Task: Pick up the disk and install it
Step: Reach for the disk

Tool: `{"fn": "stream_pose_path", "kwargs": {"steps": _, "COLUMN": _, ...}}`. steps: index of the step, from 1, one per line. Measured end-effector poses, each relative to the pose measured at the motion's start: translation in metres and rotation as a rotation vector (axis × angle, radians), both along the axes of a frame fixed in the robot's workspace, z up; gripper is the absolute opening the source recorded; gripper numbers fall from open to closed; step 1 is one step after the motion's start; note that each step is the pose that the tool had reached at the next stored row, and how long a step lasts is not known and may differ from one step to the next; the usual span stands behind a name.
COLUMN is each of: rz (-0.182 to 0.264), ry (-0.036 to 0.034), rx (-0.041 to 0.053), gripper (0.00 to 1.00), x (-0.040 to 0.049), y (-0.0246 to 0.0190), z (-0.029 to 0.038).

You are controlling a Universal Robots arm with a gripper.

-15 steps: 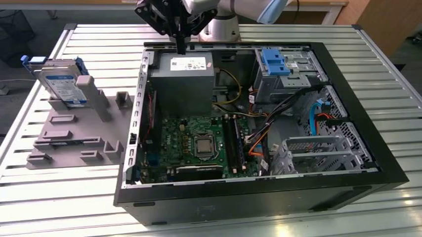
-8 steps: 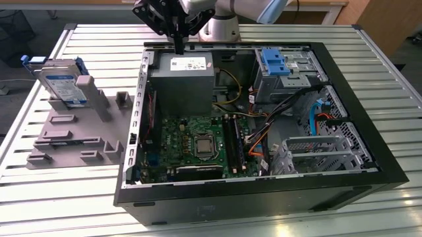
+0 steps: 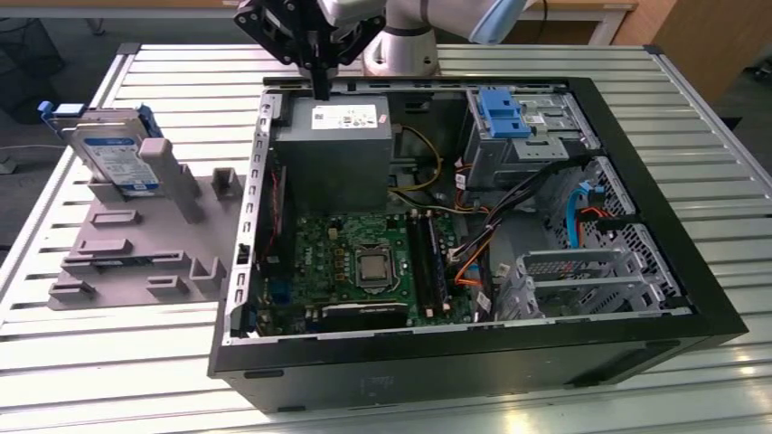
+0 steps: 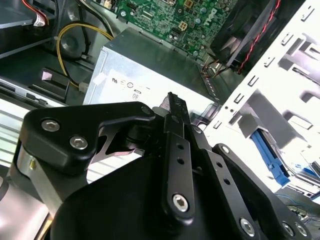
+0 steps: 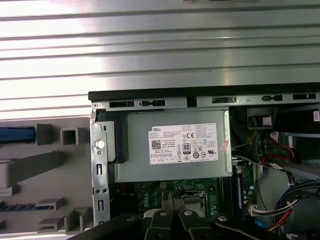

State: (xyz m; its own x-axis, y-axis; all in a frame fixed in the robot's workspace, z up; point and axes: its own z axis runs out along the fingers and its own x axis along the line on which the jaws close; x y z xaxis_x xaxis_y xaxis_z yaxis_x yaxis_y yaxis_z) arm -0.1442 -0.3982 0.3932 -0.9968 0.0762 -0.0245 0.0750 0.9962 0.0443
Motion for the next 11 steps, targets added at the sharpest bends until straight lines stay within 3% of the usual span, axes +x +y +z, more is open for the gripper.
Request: {"fn": "stream_pose_path", "kwargs": {"steps": 11, "rz": 0.000, "ry": 0.0000, "rx": 0.0000, "gripper": 0.11, "x": -0.0084, "y": 0.0000, "z": -0.0001}}
